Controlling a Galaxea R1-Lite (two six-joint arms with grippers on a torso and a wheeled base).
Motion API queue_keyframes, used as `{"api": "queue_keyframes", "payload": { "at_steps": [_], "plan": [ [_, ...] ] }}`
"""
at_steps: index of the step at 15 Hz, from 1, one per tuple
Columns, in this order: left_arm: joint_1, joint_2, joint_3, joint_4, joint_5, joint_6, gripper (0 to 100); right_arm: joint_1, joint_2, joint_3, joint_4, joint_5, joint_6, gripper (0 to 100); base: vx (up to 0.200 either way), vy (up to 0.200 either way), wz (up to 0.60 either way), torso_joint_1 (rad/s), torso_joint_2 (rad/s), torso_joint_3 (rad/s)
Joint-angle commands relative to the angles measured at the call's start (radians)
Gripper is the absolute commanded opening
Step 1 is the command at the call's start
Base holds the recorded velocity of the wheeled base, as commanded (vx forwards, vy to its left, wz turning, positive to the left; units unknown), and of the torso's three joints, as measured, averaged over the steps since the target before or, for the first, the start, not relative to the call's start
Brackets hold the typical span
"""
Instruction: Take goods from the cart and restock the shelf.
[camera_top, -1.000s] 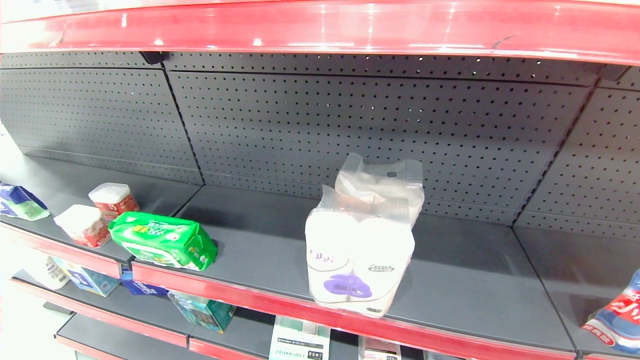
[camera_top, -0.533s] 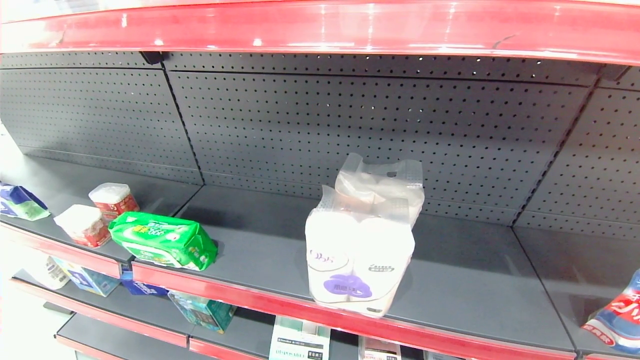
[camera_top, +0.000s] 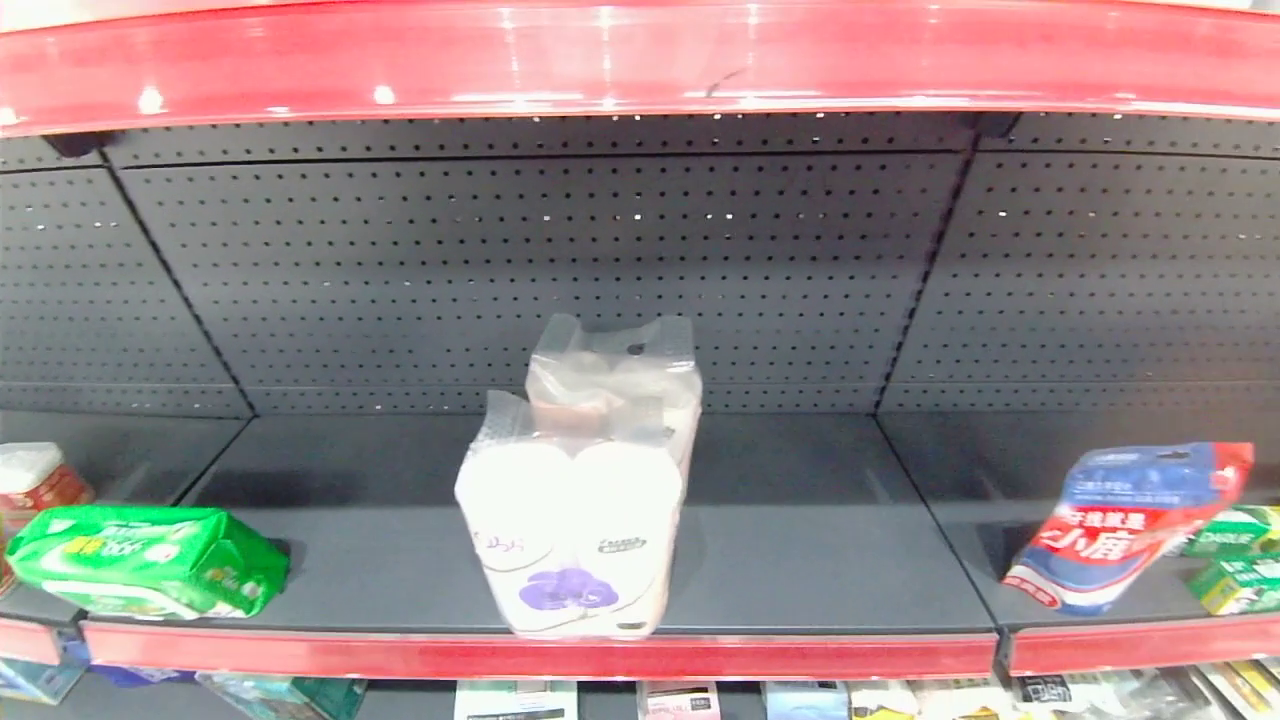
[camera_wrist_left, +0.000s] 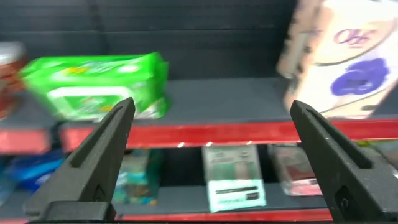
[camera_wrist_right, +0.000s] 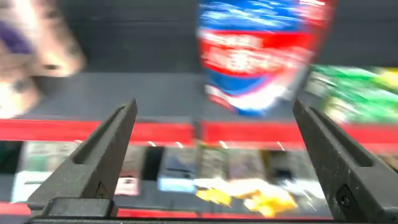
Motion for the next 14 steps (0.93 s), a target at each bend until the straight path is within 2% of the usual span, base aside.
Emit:
{"api": "queue_keyframes", "payload": {
  "at_steps": [1, 4, 9, 10, 11, 12, 13, 14],
  "plan": [
    [0.0, 0.0, 0.0, 0.0, 0.0, 0.0, 100, 0.0, 0.002, 0.001, 0.0, 0.002, -0.001, 100, 0.0, 0.0, -0.6, -0.002, 0.01, 0.007],
    [0.0, 0.0, 0.0, 0.0, 0.0, 0.0, 100, 0.0, 0.002, -0.001, 0.0, 0.001, -0.001, 100, 0.0, 0.0, -0.6, 0.001, 0.0, 0.004],
    [0.0, 0.0, -0.003, 0.0, 0.0, 0.006, 100, -0.001, 0.002, -0.001, 0.0, -0.001, 0.001, 100, 0.0, 0.0, 0.0, 0.0, 0.0, 0.0],
    [-0.001, 0.145, -0.172, 0.008, 0.049, -0.018, 100, -0.001, 0.002, -0.001, 0.0, -0.001, 0.001, 100, 0.0, 0.0, 0.0, 0.0, 0.0, 0.0],
    [-0.001, 0.309, -0.29, 0.0, 0.096, -0.077, 100, -0.001, 0.002, 0.001, 0.0, -0.001, 0.001, 100, 0.0, 0.0, 0.0, 0.0, 0.0, 0.0],
    [0.0, 0.536, -0.503, -0.009, 0.138, -0.201, 100, 0.0, 0.002, 0.001, 0.0, -0.001, 0.001, 100, 0.0, 0.0, 0.0, 0.0, 0.0, 0.0],
    [0.005, 0.619, -0.521, 0.003, 0.156, -0.178, 100, 0.0, 0.002, 0.001, 0.0, -0.001, 0.001, 100, 0.0, 0.0, 0.0, 0.0, 0.0, 0.0],
    [0.016, 0.665, -0.495, 0.018, 0.188, -0.129, 100, 0.0, 0.002, 0.001, 0.0, -0.001, 0.001, 100, 0.0, 0.0, 0.0, 0.0, 0.0, 0.0]
  ]
}}
